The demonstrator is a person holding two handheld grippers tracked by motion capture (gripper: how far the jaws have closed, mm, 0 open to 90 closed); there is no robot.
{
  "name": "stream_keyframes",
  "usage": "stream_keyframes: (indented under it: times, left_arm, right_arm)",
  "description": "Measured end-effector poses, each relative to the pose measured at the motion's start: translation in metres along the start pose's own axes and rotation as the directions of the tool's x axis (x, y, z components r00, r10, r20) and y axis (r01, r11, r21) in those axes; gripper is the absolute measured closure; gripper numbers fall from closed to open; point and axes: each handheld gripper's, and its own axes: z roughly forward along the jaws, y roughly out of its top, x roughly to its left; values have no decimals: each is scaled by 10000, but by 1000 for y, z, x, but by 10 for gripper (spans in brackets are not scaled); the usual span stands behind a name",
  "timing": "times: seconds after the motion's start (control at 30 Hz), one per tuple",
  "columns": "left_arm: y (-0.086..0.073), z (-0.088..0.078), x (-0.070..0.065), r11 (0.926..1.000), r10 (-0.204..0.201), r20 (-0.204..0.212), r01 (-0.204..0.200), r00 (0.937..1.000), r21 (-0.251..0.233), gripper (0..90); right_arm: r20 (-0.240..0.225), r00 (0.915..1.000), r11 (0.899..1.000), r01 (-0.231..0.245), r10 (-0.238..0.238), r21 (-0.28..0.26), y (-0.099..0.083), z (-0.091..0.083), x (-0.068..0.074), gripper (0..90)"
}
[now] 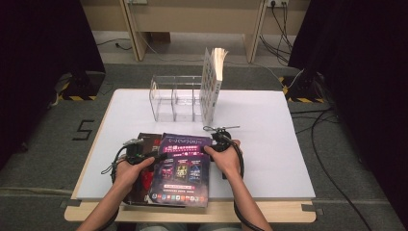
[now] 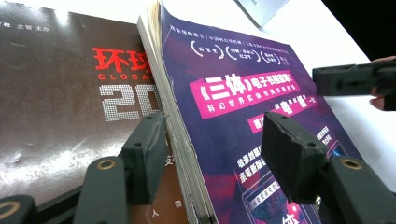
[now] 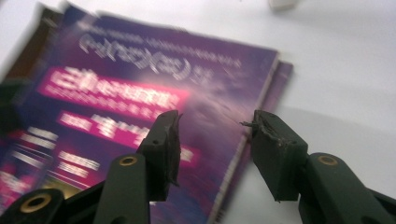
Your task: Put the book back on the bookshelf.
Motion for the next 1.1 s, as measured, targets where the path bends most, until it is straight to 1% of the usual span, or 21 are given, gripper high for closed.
stream_keyframes:
  times: [0.03,0.1,0.17,0.3,0.47,0.5,0.57,0.6,0.63,0.67,0.7,0.77,0.83,0.9,0.93,0.97,1.07,1.1]
  left_arm:
    - [0,0,0,10000,3,-7,-3,10000,-9,400]
    - [0,-1,0,10000,-16,16,16,10000,-37,400]
    - [1,-2,0,10000,-3,15,3,10000,-49,400]
    - [1,1,1,10000,-2,-11,2,10000,-8,406]
    - [0,3,0,10000,36,-36,-36,10000,28,419]
    - [0,3,0,10000,22,-52,-21,10000,40,423]
    - [0,3,0,10000,38,-101,-38,9999,50,425]
    - [1,3,0,10000,27,-138,-26,9999,57,427]
    - [1,3,0,9999,85,-274,-83,9996,83,414]
    - [1,2,1,9999,134,-362,-133,9993,41,421]
    - [1,1,2,10000,57,-316,-55,9995,41,434]
    - [2,0,3,10000,18,-305,-17,9995,38,446]
    - [2,0,3,10000,56,-361,-54,9993,45,449]
    - [2,0,3,10000,76,-427,-73,9991,60,464]
    - [2,0,3,9999,127,-499,-123,9987,84,472]
    - [2,0,3,9999,142,-537,-138,9985,64,482]
    - [2,-1,4,10000,61,-539,-59,9985,38,502]
    - [2,-1,4,10000,39,-549,-37,9985,49,513]
  right_arm:
    - [-23,10000,10000,30,-30,-30,1,0,0,516]
    - [105,9999,9999,68,-69,86,3,2,0,508]
    - [178,9998,9998,11,-15,190,2,4,0,504]
    - [131,9999,9999,-60,59,111,1,4,-1,499]
    - [211,9998,9999,-57,54,126,1,4,0,512]
    - [315,9995,9999,19,-23,136,1,5,1,523]
    - [320,9995,9998,35,-41,170,1,4,2,528]
    - [295,9996,9998,11,-18,208,0,4,2,543]
    - [77,10000,9996,-32,30,280,0,4,2,550]
    - [-118,9999,9993,-104,109,356,-1,5,2,552]
    - [-117,9999,9993,-44,48,372,-1,5,4,552]
    - [118,9998,9990,157,-162,427,-1,6,9,533]
    - [137,9996,9987,234,-240,443,-1,7,11,526]
    - [111,9998,9987,135,-141,492,0,7,11,520]
    - [76,9996,9987,259,-262,448,0,8,10,516]
    - [93,9998,9988,190,-195,462,0,8,11,506]
    - [90,9997,9989,201,-205,420,0,8,12,470]
    - [158,9996,9991,247,-252,353,0,9,14,458]
